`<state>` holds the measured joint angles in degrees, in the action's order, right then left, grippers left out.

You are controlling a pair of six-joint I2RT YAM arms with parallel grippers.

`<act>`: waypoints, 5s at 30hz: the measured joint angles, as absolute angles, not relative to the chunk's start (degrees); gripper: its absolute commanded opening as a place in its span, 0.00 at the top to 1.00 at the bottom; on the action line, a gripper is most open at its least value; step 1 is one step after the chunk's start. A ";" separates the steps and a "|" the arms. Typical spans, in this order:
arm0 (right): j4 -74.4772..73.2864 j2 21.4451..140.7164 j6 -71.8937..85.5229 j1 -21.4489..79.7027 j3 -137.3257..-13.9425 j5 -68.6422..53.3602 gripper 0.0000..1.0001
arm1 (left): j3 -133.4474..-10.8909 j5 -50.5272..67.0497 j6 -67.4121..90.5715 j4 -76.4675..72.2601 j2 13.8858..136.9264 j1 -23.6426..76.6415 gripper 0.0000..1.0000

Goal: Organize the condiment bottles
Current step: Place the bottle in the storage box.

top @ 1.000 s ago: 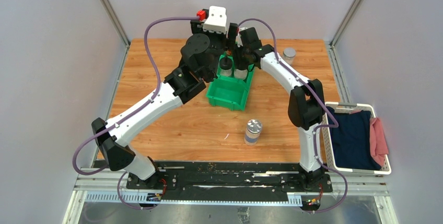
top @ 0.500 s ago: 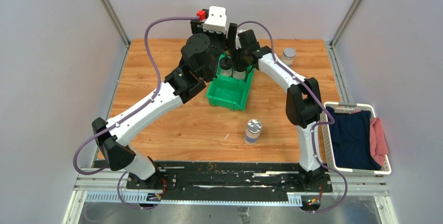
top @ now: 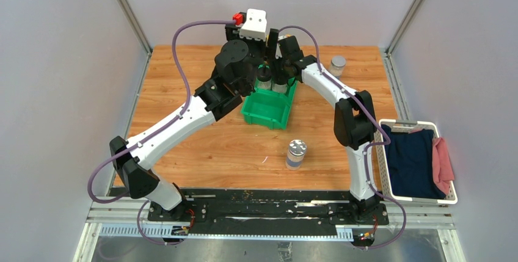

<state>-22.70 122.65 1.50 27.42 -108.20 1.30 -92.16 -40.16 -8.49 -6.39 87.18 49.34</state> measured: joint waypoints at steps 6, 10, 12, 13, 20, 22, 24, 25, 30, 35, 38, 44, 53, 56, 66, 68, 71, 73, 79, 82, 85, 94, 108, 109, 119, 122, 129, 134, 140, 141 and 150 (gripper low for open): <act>-22.06 122.78 1.43 27.42 -108.12 1.30 1.00 | -91.90 -40.10 -8.34 -6.39 87.29 49.25 0.20; -21.76 122.87 1.43 27.42 -108.12 1.32 1.00 | -91.81 -40.10 -8.32 -6.39 87.29 49.21 0.20; -21.67 122.89 1.15 27.42 -108.12 1.34 1.00 | -91.81 -40.07 -8.32 -6.39 87.29 49.21 0.20; -21.58 122.89 0.89 27.42 -108.12 1.37 1.00 | -91.79 -40.07 -8.29 -6.39 87.29 49.19 0.20; -21.17 122.98 0.12 27.42 -108.12 1.56 1.00 | -91.53 -40.10 -8.14 -6.42 87.29 49.19 0.20; -21.17 122.98 0.08 27.42 -108.12 1.65 1.00 | -91.31 -40.07 -8.12 -6.39 87.29 49.19 0.20; -21.17 122.98 0.08 27.42 -108.12 1.80 1.00 | -91.15 -40.07 -8.10 -6.39 87.29 49.19 0.20; -21.17 122.98 0.08 27.42 -108.12 1.89 1.00 | -91.15 -40.07 -8.10 -6.39 87.29 49.19 0.20; -21.21 122.98 0.05 27.55 -108.12 2.31 1.00 | -91.15 -40.05 -7.94 -6.39 87.29 49.19 0.20; -21.21 122.98 0.05 27.75 -108.12 2.90 1.00 | -91.13 -40.05 -7.92 -6.39 87.29 49.17 0.20; -21.23 122.98 0.10 27.75 -108.12 2.96 1.00 | -91.05 -40.05 -7.90 -6.39 87.29 49.12 0.20; -21.23 122.98 0.14 27.73 -108.12 3.01 1.00 | -90.94 -40.07 -7.92 -6.39 87.29 48.93 0.20; -21.19 122.98 0.16 27.73 -108.01 3.03 1.00 | -90.89 -40.07 -7.90 -6.39 87.29 48.93 0.20; -20.97 122.85 0.19 27.73 -107.70 3.05 1.00 | -90.89 -40.07 -7.92 -6.39 87.29 48.93 0.20; -20.51 122.23 0.45 27.66 -106.67 3.07 1.00 | -90.83 -40.03 -7.70 -6.39 87.29 48.93 0.20; -20.49 122.06 0.45 27.64 -106.39 3.07 1.00 | -90.76 -40.03 -7.64 -6.39 87.29 48.93 0.20; -20.32 121.86 0.45 27.59 -106.10 3.09 1.00 | -90.72 -39.99 -7.44 -6.39 87.29 48.93 0.20; -20.21 121.75 0.45 27.57 -105.86 3.09 1.00 | -90.72 -39.92 -7.27 -6.39 87.29 48.93 0.20; -20.14 121.67 1.06 27.33 -105.75 3.14 0.95 | -90.72 -39.70 -6.87 -6.37 87.29 48.93 0.19; -20.21 121.67 1.19 27.03 -105.67 3.60 0.83 | -90.72 -39.68 -6.85 -6.37 87.29 48.93 0.18; -20.21 121.67 1.48 26.89 -105.67 3.57 0.69 | -90.72 -39.68 -6.83 -6.37 87.29 48.93 0.18; -20.25 121.67 1.50 26.87 -105.67 3.49 0.40 | -90.72 -39.68 -6.61 -6.35 87.29 48.93 0.17; -21.76 121.67 1.43 26.87 -105.67 2.52 0.19 | -90.72 -39.75 -5.80 -6.33 87.29 48.93 0.06; -21.89 121.67 1.45 26.87 -105.67 2.50 0.19 | -90.72 -39.75 -5.80 -6.33 87.29 48.93 0.06; -22.13 121.67 1.41 26.87 -105.67 2.28 0.18 | -90.72 -39.75 -5.80 -6.33 87.29 48.93 0.06; -22.17 121.67 1.39 26.87 -105.67 2.00 0.18 | -90.72 -39.75 -5.80 -6.31 87.29 48.93 0.06; -23.14 121.47 1.37 26.87 -106.26 1.98 0.18 | -90.74 -39.62 -5.65 -5.43 87.26 48.93 0.06; -24.16 119.66 1.34 26.89 -106.76 2.00 0.18 | -91.85 -39.51 -5.43 -2.85 87.09 48.93 0.05; -24.56 116.40 1.32 27.18 -108.42 2.02 0.18 | -93.65 -38.39 -3.88 1.10 84.79 48.93 0.05; -24.56 115.83 1.30 27.27 -108.42 2.02 0.18 | -93.69 -38.00 -3.42 1.67 84.05 48.93 0.04; -24.86 107.59 0.10 27.75 -106.61 4.51 0.18 | -93.54 -33.15 2.04 4.80 76.23 48.93 0.00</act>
<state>-24.86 107.59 0.10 27.75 -106.61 4.51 -93.54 -33.15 2.04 4.80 76.23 48.93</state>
